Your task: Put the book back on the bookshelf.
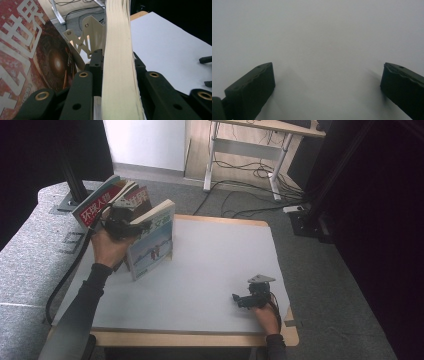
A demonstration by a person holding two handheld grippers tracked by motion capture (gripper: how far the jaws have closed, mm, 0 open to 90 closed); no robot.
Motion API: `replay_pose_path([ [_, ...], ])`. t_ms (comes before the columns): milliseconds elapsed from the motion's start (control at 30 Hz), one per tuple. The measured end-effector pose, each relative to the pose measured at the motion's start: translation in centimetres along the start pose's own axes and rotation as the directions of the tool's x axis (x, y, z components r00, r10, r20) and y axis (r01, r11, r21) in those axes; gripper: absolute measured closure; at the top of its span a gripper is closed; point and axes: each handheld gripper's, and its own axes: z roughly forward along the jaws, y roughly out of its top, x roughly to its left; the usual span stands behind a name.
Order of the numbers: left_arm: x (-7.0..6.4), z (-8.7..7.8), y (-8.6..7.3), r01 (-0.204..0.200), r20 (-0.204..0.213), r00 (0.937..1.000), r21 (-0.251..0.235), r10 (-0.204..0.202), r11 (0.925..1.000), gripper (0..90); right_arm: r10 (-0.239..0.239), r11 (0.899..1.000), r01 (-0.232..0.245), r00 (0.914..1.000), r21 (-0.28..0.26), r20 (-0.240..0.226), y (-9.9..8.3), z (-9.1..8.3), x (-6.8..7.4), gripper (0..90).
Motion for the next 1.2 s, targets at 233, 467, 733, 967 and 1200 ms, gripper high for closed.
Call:
replay_pose_path([
  [233,0.0,0.6,0.8,0.032,-0.026,0.9991,-0.006,-0.032,0.9995,73.6,0.001,1.000,-0.001,1.0000,0.000,0.000,0.0,0.0,0.0,0.0],
  [467,-0.5,1.9,2.0,0.033,-0.065,0.9973,-0.009,-0.033,0.9994,73.6,0.001,1.000,-0.001,1.0000,-0.001,0.001,0.0,0.0,0.0,0.0],
  [733,-0.4,3.3,2.7,0.038,-0.090,0.9951,-0.028,-0.040,0.9989,73.6,0.000,1.000,0.000,1.0000,-0.002,0.001,0.0,0.0,0.0,0.0],
  [967,-0.3,4.2,3.0,0.022,-0.132,0.9909,-0.038,-0.026,0.9990,73.6,0.001,1.000,-0.001,1.0000,-0.002,0.000,0.0,0.0,0.0,0.0],
  [1200,-0.3,4.9,3.1,0.041,-0.100,0.9939,-0.052,-0.046,0.9978,73.4,0.001,1.000,-0.001,1.0000,-0.002,0.000,0.0,0.0,0.0,0.0],
])
